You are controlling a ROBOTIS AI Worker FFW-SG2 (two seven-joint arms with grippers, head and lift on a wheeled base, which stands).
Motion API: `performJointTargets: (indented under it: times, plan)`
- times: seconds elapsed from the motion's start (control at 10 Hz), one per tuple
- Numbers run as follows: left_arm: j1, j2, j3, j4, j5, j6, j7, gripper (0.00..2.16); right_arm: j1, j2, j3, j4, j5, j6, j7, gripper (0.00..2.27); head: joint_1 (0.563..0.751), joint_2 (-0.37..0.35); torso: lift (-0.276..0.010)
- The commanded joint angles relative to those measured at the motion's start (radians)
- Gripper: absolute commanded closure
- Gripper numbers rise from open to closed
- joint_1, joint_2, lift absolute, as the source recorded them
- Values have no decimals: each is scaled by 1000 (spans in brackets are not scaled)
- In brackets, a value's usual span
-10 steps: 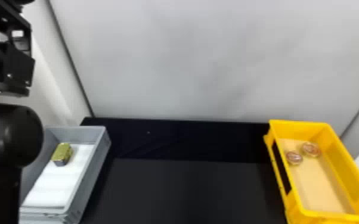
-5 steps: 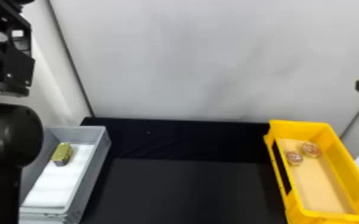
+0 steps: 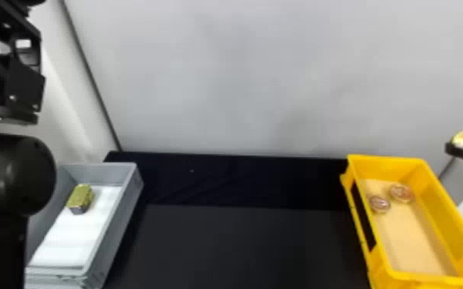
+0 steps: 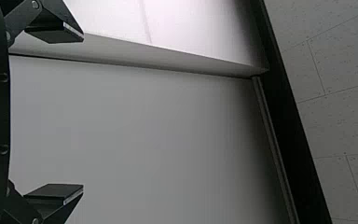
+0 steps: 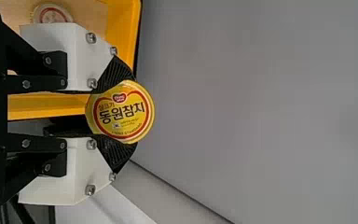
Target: Pick up the round yellow can and place it in the yellow rectangular box
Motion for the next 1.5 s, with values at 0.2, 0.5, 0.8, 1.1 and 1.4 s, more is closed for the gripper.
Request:
performJointTargets:
  times: [0.2,0.5,0.8,1.1,1.4]
  plan:
    - [1,0,-2,0,-1,0,-1,140,25,-21,0,206,-37,-65,-4,848,661,54,-2]
    - [2,0,-2,0,-1,0,-1,140,49,-22,1,307,-108,-85,-26,848,661,54,-2]
    - [2,-3,-2,0,-1,-2,-1,140,65,-22,14,381,-157,-85,-38,848,661,54,-2]
    - [2,-3,-2,0,-1,-3,-1,140,74,-24,12,443,-186,-85,-39,848,661,54,-2]
    - [1,-3,-5,0,-1,-5,-1,139,74,-22,20,482,-198,-82,-41,848,661,54,-2]
